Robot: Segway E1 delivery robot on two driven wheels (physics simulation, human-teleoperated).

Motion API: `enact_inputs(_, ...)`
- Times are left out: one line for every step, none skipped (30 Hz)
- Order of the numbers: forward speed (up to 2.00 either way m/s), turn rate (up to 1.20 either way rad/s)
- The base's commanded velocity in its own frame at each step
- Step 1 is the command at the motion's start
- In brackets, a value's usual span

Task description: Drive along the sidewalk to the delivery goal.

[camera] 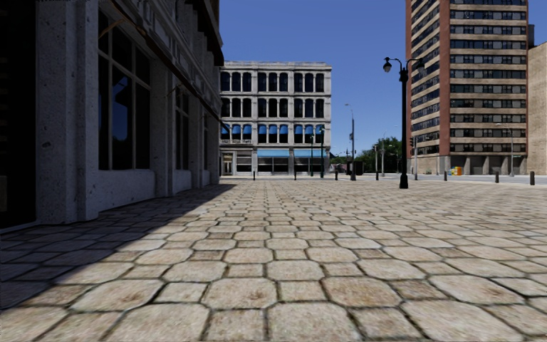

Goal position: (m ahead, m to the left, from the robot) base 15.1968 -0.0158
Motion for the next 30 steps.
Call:
enact_inputs(2.0,0.0)
enact_inputs(2.0,0.0)
enact_inputs(2.0,0.0)
enact_inputs(2.0,0.0)
enact_inputs(2.0,0.0)
enact_inputs(2.0,0.0)
enact_inputs(2.0,0.0)
enact_inputs(2.0,0.0)
enact_inputs(2.0,0.0)
enact_inputs(2.0,0.0)
enact_inputs(2.0,0.0)
enact_inputs(2.0,0.0)
enact_inputs(2.0,0.0)
enact_inputs(2.0,0.0)
enact_inputs(2.0,0.0)
enact_inputs(2.0,0.0)
enact_inputs(2.0,0.0)
enact_inputs(2.0,0.0)
enact_inputs(2.0,0.0)
enact_inputs(2.0,0.0)
enact_inputs(2.0,0.0)
enact_inputs(2.0,0.0)
enact_inputs(2.0,0.0)
enact_inputs(2.0,0.0)
enact_inputs(2.0,0.0)
enact_inputs(2.0,0.0)
enact_inputs(2.0,0.0)
enact_inputs(2.0,0.0)
enact_inputs(2.0,0.0)
enact_inputs(2.0,0.0)
